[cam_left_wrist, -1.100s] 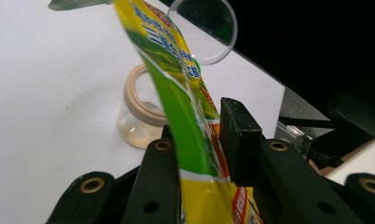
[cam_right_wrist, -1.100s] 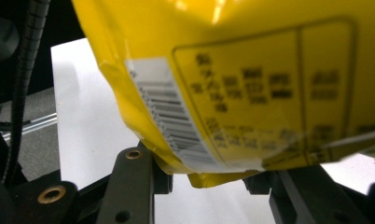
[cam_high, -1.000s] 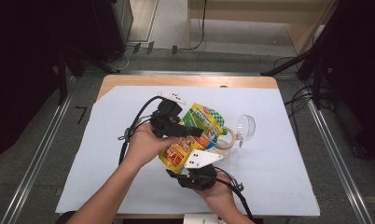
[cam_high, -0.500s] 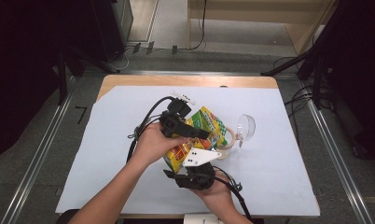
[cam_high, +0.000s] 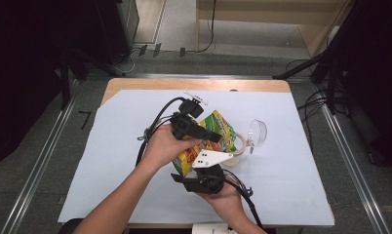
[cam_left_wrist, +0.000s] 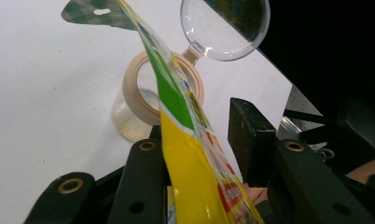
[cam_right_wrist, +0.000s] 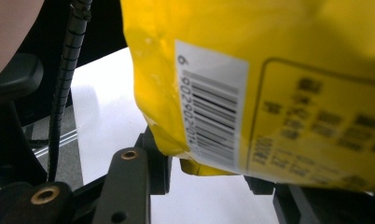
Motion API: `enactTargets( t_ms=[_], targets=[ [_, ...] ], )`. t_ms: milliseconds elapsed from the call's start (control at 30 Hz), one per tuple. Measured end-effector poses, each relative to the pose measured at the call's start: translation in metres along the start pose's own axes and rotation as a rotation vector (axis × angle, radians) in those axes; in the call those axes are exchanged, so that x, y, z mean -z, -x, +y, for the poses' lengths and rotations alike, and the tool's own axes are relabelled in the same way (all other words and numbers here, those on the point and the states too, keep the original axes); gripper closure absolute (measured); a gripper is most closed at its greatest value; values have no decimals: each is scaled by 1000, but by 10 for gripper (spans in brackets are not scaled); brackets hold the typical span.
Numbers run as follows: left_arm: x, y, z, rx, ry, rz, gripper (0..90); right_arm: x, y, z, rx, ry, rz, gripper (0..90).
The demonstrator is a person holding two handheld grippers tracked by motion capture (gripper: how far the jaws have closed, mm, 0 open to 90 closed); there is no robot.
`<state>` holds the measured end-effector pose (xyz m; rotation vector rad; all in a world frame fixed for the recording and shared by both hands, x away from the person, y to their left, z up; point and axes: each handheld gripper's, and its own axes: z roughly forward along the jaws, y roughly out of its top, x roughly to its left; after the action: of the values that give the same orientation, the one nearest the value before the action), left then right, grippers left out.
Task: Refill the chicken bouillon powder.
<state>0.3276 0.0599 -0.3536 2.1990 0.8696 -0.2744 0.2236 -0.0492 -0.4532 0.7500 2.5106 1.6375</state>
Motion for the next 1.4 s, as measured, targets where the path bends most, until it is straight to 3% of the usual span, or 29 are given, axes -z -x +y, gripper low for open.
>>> enactTargets(
  t_ms=[200, 267, 300, 367, 433, 667, 767, 1167, 1267, 1400],
  targets=[
    [0, 1, 8, 9, -17, 18, 684, 0, 0, 3, 38, 0, -19, 566],
    [0, 0, 10, 22, -29, 11, 690, 0, 0, 5, 37, -4, -17, 570],
    [0, -1, 12, 27, -37, 5, 705, 0, 0, 7, 72, -14, -40, 595],
    [-1, -2, 12, 30, -38, 6, 710, 1, 1, 8, 78, -23, -45, 611],
    [0, -2, 14, 9, -36, 4, 699, 0, 3, 11, 78, -21, -53, 613],
    [6, -1, 14, 5, -4, 0, 636, -2, 5, 15, 52, 5, -64, 618],
    [6, 0, 15, -11, -1, 3, 636, -5, 5, 15, 17, 25, -68, 620],
    [1, 5, 19, -34, -4, 14, 687, 0, 7, 12, 55, 20, -65, 584],
    [1, 7, 19, -40, -3, 11, 693, 0, 8, 12, 53, 23, -73, 645],
    [2, 9, 20, -56, 6, 13, 691, 0, 8, 12, 45, 28, -87, 651]
  ],
)
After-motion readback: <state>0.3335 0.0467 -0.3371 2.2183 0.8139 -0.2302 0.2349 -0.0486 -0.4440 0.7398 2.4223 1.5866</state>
